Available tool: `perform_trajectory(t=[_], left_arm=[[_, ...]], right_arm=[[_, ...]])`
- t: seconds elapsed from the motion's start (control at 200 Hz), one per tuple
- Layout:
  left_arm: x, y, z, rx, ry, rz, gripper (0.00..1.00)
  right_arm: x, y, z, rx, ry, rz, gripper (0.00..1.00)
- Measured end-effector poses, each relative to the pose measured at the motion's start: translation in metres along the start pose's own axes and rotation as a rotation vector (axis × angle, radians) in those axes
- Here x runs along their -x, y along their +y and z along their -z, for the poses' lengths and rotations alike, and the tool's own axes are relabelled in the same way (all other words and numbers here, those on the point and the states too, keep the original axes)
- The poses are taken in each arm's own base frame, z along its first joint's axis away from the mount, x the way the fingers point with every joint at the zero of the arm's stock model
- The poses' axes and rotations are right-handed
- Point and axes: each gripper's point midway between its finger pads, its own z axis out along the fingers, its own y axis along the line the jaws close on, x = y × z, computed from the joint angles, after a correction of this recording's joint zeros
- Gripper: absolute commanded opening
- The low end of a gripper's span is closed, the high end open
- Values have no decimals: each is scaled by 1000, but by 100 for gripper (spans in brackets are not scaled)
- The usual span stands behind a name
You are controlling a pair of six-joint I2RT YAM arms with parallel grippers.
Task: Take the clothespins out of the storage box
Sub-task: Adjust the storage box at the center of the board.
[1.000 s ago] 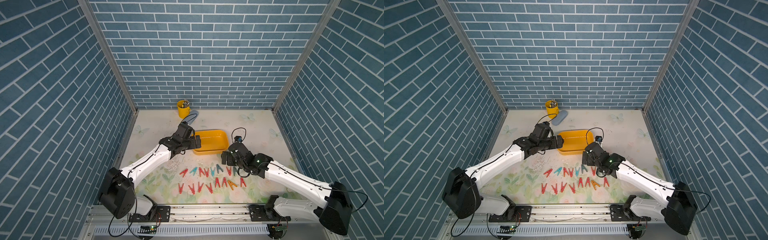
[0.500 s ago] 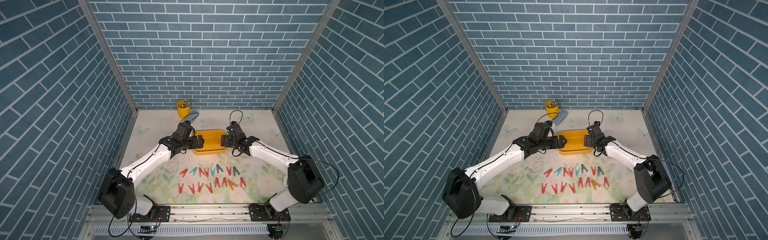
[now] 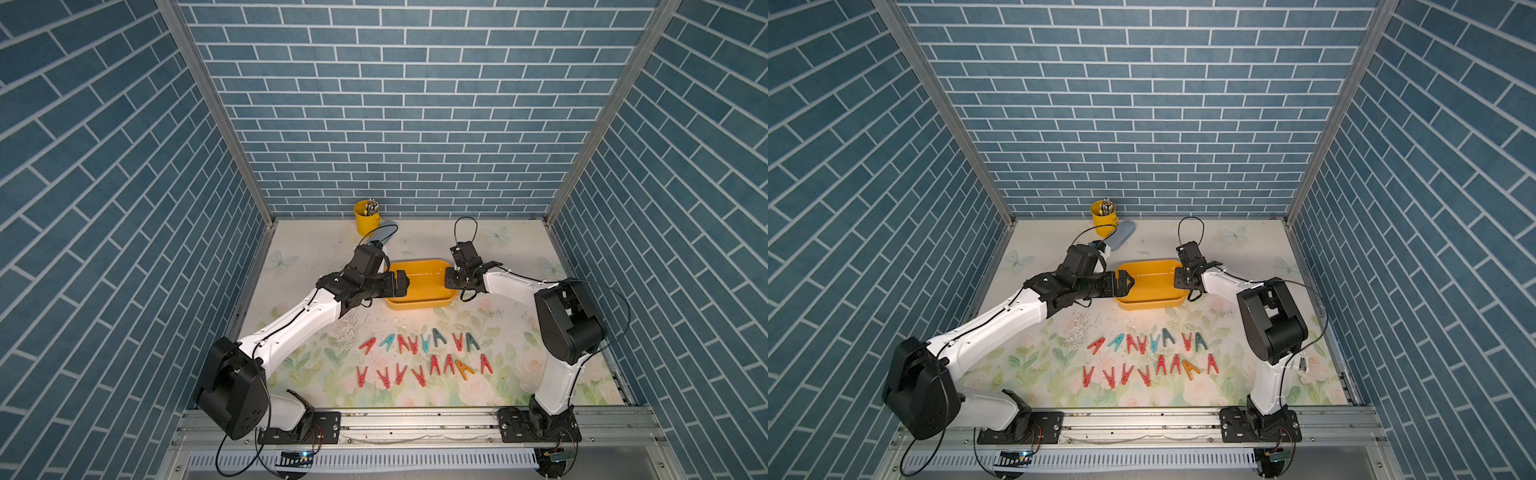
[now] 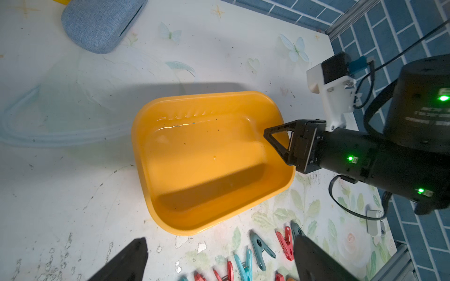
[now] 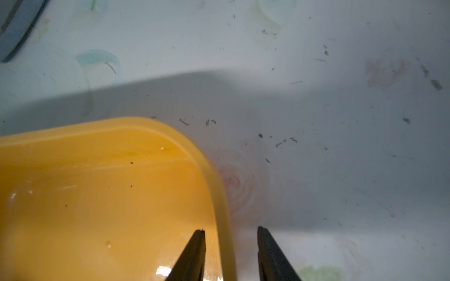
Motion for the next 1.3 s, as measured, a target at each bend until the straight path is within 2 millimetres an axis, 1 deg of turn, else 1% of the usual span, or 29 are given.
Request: perform_trajectory(t=[0.07,0.11,0.15,0.225,0.315,0.445,0.55,0.625,0.715,0.785,0.9,1.095,1.3], left_arm=[[1,0,1,0,-4,-1,99],[1,0,2,1,-7,-1,100],[2,-1,3,-1,-9,-1,99],[2,-1,4,-3,-13,-1,100],[0,0,6,-5,-15,-1,100],[-3,2,9,-7,-20,-2,99],[-1,-1,17,-19,-39,-4,100],[4,-5,27,-35,-64,-8,100],[10,-10,39,-56,-98,-14,100],[14,-14,48,-72,-122,-18,100],[16,-18,59,-103,-153,-23,100],[7,-17,62,-126,-150,-21,100],[-1,-13,64,-132,-147,-20,100]], right_arm=[[-1,1,-2,5,6,6,14],[-2,1,-2,7,8,6,10],[-1,2,-2,12,9,9,8],[1,5,-1,21,13,12,0],[5,9,1,31,18,10,0],[9,15,10,43,56,7,0],[12,21,21,68,113,-13,0],[12,27,28,104,155,-33,0],[4,28,34,134,223,-54,0],[-6,25,38,144,282,-79,0],[-22,22,44,171,374,-125,0],[-42,20,53,183,485,-169,0],[-53,17,59,169,540,-187,0]])
